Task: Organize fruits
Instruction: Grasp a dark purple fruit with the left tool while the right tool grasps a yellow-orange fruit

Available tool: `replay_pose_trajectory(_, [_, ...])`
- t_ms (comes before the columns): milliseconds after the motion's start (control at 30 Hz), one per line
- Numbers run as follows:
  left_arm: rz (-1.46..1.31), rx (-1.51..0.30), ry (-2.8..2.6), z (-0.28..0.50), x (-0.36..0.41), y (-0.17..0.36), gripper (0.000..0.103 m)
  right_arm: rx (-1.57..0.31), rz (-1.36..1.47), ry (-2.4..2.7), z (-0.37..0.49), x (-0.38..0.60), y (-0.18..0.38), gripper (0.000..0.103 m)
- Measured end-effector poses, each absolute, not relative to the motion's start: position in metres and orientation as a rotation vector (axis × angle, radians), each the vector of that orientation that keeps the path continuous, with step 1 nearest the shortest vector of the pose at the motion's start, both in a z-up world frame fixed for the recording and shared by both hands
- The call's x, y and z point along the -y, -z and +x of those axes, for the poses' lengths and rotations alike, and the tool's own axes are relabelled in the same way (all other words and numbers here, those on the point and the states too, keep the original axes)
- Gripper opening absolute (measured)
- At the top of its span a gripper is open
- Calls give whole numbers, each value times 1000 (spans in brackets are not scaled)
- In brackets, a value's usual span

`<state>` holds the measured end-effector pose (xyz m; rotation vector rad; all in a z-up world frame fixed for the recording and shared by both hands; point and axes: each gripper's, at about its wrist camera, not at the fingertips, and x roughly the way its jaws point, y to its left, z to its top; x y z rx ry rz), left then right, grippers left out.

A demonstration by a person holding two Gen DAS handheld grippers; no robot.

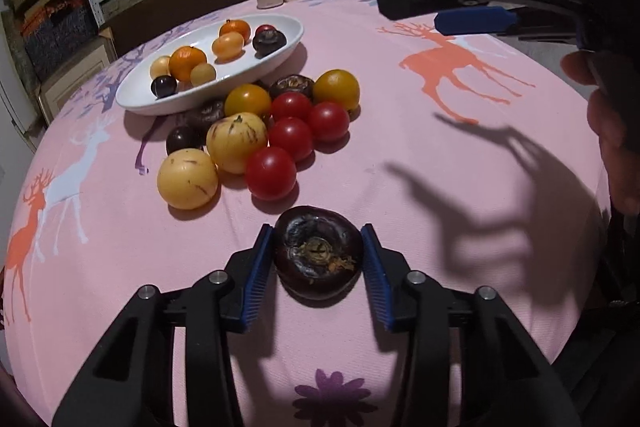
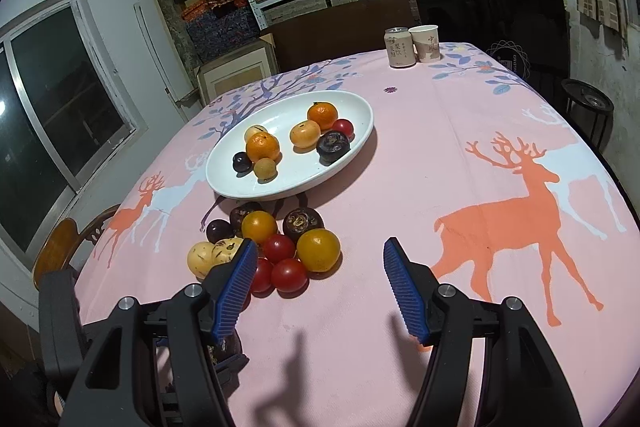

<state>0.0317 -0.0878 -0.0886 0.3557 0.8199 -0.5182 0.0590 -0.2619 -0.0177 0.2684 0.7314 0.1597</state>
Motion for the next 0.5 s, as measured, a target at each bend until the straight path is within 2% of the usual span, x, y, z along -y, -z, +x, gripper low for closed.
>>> replay_pose_trajectory(333, [193, -743, 420, 45, 40, 55, 43, -821, 208, -159, 76, 248, 46, 66])
replay_pose_trajectory(500, [162, -758, 395, 53, 26, 53, 43, -833, 143, -165, 94, 231, 53, 61])
